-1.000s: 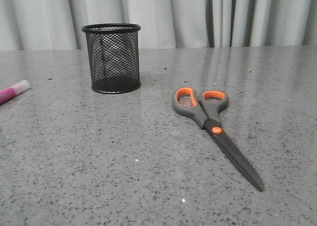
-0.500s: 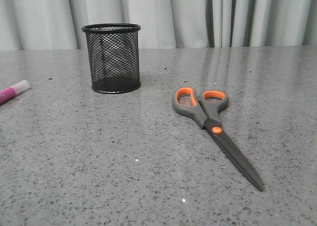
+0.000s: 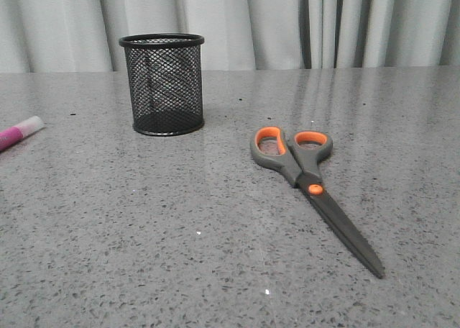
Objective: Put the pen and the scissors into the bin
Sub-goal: 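Move the left gripper toward the pink marker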
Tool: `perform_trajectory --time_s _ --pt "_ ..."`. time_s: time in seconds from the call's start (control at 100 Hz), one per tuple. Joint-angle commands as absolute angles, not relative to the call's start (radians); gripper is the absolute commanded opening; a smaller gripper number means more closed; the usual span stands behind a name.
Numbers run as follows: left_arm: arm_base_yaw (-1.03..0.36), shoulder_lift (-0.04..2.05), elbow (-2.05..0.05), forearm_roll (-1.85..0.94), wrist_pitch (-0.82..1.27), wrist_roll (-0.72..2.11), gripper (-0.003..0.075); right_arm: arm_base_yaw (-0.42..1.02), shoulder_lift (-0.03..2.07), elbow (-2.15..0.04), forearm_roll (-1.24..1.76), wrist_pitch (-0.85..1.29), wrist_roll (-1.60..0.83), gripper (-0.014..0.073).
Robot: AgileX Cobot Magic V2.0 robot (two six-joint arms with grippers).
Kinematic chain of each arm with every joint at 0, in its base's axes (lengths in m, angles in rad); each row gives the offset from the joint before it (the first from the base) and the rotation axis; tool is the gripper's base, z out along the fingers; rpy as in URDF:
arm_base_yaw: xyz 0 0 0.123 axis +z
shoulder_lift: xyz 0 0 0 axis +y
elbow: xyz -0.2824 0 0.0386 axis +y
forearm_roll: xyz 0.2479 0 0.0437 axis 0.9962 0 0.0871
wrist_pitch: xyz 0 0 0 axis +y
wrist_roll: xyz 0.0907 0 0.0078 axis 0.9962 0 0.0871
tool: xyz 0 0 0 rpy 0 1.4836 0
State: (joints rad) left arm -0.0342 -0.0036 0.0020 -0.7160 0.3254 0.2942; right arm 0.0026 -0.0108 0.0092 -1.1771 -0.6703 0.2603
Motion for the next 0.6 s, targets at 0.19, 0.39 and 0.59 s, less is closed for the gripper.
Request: perform_trajectory --time_s 0.19,0.39,0.59 --pt "-0.032 -0.037 0.046 -0.910 0.241 0.282 -0.0019 -0.004 -0.029 0.023 -0.918 -0.836 0.491 -0.0062" --pt "-0.032 -0.037 0.046 -0.961 0.241 0.282 -0.0019 -0.004 -0.029 0.023 -0.780 -0.917 0.491 -0.0062" --pt "-0.032 -0.037 0.046 -1.076 0.241 0.282 -0.0019 -0.004 -0.029 0.023 -0.773 -0.946 0.538 -0.0062"
